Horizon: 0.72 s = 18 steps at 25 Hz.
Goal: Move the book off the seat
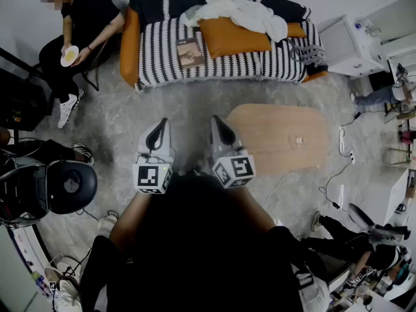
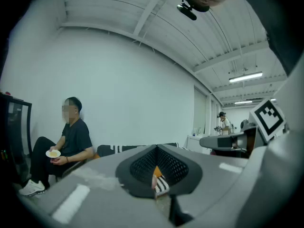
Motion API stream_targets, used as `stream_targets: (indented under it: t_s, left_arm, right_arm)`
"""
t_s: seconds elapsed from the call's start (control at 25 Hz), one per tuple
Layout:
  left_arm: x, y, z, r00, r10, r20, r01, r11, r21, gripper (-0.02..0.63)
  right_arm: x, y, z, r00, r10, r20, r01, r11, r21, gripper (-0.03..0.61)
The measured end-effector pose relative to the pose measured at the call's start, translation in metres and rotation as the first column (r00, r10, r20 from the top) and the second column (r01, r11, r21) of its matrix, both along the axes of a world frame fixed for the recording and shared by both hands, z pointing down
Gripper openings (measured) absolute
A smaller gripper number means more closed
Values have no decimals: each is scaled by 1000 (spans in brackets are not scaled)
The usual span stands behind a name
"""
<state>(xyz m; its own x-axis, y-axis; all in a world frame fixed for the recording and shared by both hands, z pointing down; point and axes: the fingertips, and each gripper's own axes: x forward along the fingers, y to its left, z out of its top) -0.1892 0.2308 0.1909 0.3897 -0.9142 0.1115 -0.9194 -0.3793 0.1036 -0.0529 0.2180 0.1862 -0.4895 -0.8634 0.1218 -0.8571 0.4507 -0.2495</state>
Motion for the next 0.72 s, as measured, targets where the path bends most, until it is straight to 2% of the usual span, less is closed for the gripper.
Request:
stream_targets:
  t_s: [0.72]
  left_arm:
    - [4,3,4,1000,1,11,-1,1000,-15,6]
  right_arm:
    - [4,3,4,1000,10,3,-10,1000,-19,8]
